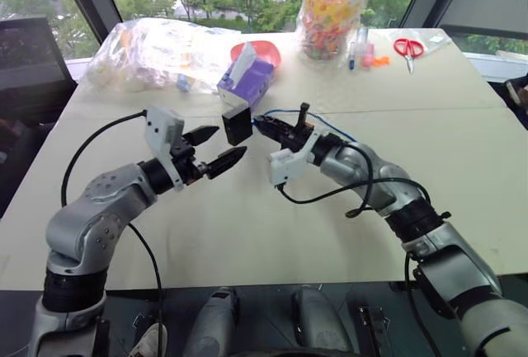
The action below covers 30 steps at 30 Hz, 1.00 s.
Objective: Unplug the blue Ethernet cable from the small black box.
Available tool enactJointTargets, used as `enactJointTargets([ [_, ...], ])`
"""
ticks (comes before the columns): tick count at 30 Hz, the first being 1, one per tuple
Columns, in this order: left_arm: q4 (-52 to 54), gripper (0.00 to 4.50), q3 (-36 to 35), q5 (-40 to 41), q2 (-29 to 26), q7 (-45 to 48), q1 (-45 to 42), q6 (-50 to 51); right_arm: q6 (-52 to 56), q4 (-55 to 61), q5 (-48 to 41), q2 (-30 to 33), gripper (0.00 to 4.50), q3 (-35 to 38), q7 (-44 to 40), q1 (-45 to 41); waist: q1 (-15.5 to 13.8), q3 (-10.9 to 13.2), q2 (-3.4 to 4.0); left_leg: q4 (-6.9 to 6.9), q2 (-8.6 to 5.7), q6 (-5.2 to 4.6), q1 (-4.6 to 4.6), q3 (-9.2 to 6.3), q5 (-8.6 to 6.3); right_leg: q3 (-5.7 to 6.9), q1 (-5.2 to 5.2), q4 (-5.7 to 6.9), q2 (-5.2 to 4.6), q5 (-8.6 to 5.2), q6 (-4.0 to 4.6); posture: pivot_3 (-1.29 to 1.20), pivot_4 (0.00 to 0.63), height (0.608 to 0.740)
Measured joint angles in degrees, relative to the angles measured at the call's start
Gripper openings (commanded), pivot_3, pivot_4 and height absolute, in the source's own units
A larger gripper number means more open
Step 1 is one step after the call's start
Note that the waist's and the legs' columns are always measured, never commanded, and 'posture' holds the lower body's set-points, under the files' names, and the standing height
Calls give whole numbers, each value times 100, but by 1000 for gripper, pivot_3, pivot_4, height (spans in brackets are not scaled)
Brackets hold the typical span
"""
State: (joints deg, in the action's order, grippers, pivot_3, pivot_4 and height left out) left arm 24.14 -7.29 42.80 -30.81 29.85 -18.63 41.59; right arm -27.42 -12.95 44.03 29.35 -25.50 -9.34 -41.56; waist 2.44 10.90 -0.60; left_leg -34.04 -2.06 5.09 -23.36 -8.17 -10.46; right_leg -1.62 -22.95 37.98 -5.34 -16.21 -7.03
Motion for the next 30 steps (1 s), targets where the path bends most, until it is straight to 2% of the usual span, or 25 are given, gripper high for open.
enactJointTargets([
  [3,-94,4500,5,-97,67,23,-32,-95,6,46,-43,46,12,53,-79,23,13,0,0,1,1,0,1,0,0,0,0,0,0,0,0,0,150,740],
  [6,-119,3654,82,-194,132,78,-32,-198,6,57,-54,48,0,113,-138,24,4,0,-1,1,0,0,0,0,0,0,0,0,0,0,0,0,150,740],
  [12,-157,710,170,-268,231,168,-76,-269,-40,167,-54,46,0,116,-208,46,7,1,-2,1,0,0,0,0,0,0,0,-1,0,0,0,0,150,740],
  [13,-172,377,169,-286,232,173,-84,-276,-41,172,-55,46,0,122,-214,58,7,1,-1,1,0,0,1,0,0,0,0,-1,0,0,0,0,150,740],
  [19,-272,397,202,-359,277,270,-82,-351,-46,176,-51,49,0,141,-243,104,4,1,-2,1,0,0,0,0,0,0,0,-1,0,0,0,0,150,740],
  [23,-344,397,221,-462,264,342,-38,-354,-107,208,-55,97,1641,140,-347,198,5,1,-2,1,0,0,0,0,0,0,0,-1,0,0,0,0,150,740],
  [27,-444,397,220,-578,264,447,2,-480,-97,207,-298,80,3735,149,-606,211,7,1,-2,1,0,0,0,0,0,0,0,-1,0,0,0,0,150,740],
  [30,-565,397,204,-641,278,636,51,-771,36,143,-972,6,3735,189,-1127,212,7,2,-2,1,0,0,1,0,0,0,2,-2,-1,0,0,0,150,740],
])
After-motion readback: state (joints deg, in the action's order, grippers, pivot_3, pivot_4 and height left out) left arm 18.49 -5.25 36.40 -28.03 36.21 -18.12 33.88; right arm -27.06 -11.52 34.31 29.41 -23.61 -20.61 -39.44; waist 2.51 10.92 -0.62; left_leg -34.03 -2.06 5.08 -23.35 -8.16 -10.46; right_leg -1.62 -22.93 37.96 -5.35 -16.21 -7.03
